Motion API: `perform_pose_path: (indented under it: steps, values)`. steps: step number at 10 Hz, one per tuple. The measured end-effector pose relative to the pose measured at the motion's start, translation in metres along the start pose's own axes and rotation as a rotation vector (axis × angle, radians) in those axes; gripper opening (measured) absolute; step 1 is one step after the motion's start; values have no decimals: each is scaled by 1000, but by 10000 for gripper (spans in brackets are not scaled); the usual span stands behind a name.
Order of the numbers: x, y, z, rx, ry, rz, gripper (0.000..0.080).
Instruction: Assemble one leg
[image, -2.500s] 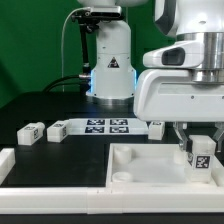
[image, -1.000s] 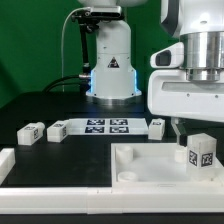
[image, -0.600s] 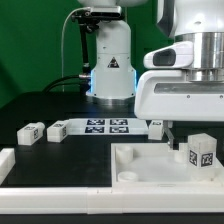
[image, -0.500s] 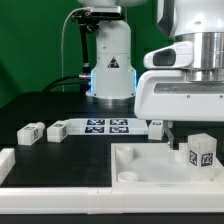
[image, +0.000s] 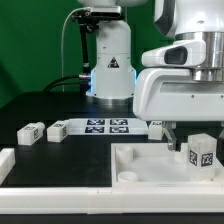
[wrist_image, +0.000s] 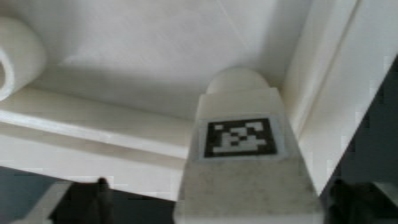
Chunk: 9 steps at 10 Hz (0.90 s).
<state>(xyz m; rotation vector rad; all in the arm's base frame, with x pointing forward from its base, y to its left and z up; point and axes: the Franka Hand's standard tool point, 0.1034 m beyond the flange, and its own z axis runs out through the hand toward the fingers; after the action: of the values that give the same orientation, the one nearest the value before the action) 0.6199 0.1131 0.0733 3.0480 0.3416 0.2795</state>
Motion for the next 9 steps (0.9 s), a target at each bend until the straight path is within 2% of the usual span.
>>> perform_pose_path:
  steps: [2, 5, 7, 9]
  values:
    - [0, 0, 0, 0, -1, 0, 321]
    - [-1, 0, 1, 0, -2, 70, 291]
    - [-1, 0, 1, 0, -2, 226, 291]
    - [1, -5, 0, 1, 18, 505, 291]
